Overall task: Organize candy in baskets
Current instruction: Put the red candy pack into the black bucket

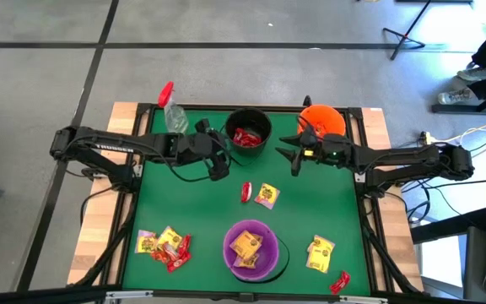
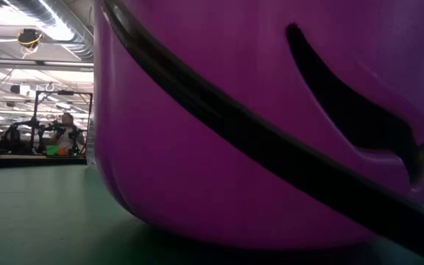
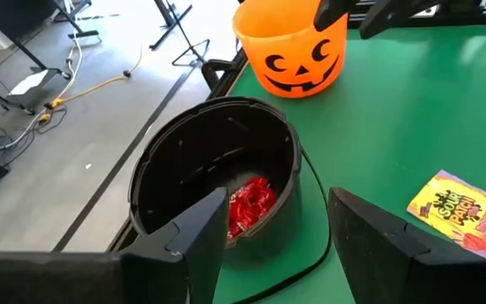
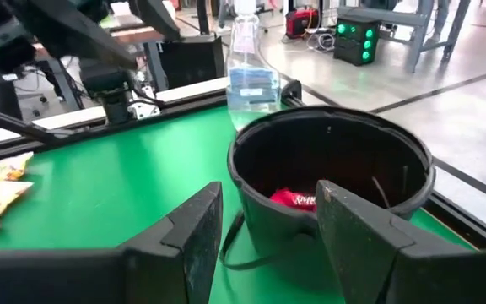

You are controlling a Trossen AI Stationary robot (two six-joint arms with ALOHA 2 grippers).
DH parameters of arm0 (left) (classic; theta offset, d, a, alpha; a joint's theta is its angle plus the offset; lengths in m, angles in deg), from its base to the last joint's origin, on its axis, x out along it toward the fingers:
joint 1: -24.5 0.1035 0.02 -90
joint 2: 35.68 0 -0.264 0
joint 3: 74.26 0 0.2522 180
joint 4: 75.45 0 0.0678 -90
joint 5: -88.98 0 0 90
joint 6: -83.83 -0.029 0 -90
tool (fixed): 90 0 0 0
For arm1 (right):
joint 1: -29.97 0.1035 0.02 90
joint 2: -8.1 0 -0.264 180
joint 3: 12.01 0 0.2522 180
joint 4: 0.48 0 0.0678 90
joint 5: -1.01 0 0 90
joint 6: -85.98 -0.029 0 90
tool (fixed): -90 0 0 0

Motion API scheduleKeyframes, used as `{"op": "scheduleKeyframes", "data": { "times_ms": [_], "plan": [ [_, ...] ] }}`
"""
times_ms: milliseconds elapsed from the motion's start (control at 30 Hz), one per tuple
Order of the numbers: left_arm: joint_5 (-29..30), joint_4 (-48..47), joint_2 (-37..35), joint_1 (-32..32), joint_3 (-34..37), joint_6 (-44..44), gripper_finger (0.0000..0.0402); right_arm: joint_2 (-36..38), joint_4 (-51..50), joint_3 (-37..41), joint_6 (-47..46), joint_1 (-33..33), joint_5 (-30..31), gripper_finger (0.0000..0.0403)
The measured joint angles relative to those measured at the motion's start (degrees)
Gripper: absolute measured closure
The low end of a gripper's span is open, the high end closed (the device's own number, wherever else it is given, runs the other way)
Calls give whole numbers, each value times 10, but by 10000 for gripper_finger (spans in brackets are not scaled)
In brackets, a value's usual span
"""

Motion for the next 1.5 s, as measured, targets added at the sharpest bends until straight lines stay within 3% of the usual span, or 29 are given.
{"op": "scheduleKeyframes", "data": {
  "times_ms": [233, 600, 833, 1000, 1133, 1300, 1500],
  "plan": [
    [0, 0, 0, 0, 0, 0, 209, 0, 23, 0, 1, 1, -111, 214],
    [0, 0, 0, 0, 0, 0, 209, 0, -3, 0, -12, 1, -107, 214],
    [0, 0, 0, 0, 0, 0, 209, 0, -84, 0, 0, 7, -182, 214],
    [0, 0, 0, 0, 0, -1, 209, 0, -95, 0, 29, 71, -92, 214],
    [0, 0, 0, 0, 0, -1, 209, 0, -110, 0, 46, 126, -63, 214],
    [0, 0, 0, 0, 0, -1, 209, 0, -163, 0, 43, 181, -84, 214],
    [0, 0, 0, 0, 0, -1, 209, 0, -218, 0, 14, 256, -177, 214]
  ]
}}
